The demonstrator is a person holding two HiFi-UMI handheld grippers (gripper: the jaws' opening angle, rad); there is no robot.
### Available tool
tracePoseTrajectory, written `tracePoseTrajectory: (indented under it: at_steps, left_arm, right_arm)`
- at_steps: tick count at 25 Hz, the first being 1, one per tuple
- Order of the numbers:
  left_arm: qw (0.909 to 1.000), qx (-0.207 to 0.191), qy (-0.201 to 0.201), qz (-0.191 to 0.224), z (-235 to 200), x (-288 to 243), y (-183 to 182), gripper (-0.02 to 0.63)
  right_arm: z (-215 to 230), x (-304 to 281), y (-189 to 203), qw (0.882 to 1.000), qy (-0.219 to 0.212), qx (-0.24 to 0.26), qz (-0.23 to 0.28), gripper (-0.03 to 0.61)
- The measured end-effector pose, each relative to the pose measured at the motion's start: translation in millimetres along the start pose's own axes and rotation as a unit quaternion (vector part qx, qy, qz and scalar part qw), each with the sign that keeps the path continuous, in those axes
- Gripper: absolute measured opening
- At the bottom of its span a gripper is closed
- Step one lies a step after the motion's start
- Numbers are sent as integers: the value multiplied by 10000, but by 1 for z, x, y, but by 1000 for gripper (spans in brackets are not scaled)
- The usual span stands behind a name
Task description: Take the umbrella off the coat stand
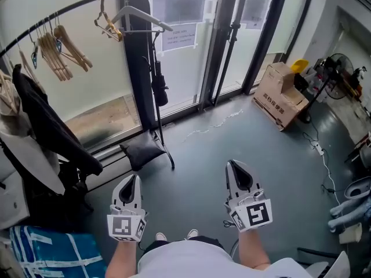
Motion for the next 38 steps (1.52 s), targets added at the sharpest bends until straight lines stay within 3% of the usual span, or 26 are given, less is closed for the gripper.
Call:
tracePoseTrajectory:
  at_steps: [10, 19, 25, 33, 38]
  left_arm:
    - [9994, 18, -276, -226, 39, -27, 20, 23]
    - [9991, 144, -232, -325, 31, -89, 38, 23]
    - [9988, 163, -288, -349, -15, -165, 45, 23]
    - [9986, 153, -61, -496, -89, -282, 43, 23]
    - [9984, 217, 200, -476, -121, -337, 42, 23]
  right_arm:
    - [56, -14, 27, 9997, -210, 95, -81, 18]
    - [81, -62, 47, 9995, -292, 31, -112, 18]
    - [96, -145, 60, 9991, -390, 7, -176, 18]
    - [80, -279, 77, 9960, -752, -239, -419, 18]
    - [80, -345, 78, 9963, -734, -173, -418, 18]
Point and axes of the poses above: the fingertips, and each gripper's own axes: x backward along the fingers, z to its right, y out of its underside, the point moved 2 cm from there along x, backward along the fingers, and after that the axes turned 1 degree about y, right-handed, at the moved point
